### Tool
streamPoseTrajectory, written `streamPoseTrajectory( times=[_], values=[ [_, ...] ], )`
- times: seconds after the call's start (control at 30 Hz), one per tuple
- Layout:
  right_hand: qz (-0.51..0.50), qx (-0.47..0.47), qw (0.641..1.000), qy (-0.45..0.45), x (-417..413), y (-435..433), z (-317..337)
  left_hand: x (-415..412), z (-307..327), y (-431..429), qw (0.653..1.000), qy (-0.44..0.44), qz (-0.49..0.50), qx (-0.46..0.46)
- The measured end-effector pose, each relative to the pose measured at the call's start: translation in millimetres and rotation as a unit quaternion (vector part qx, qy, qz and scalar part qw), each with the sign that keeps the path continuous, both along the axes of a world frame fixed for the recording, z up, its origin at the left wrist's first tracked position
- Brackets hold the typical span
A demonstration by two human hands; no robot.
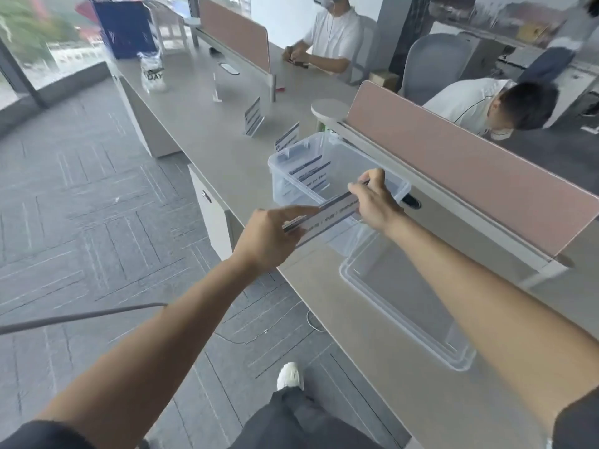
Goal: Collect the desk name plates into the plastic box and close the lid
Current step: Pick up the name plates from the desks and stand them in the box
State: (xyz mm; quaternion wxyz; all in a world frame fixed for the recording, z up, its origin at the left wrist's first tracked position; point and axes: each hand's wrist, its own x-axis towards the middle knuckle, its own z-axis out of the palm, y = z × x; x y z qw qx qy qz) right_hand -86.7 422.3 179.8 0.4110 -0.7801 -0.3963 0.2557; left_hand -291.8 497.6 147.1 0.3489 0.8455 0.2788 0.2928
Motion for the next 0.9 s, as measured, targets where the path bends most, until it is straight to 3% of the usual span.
streamPoseTrajectory(
  times=[0.27,0.57,0.9],
  values=[
    [-0.037,0.05,0.996,0.064,79,83,-17,85,-2,86,0.999,0.03,0.013,0.002],
    [-0.093,0.126,0.98,0.12,150,143,-32,161,-12,162,0.993,-0.029,-0.013,0.112],
    [-0.21,0.085,0.967,0.118,198,190,-70,219,-43,228,0.988,-0.048,-0.11,0.099]
  ],
)
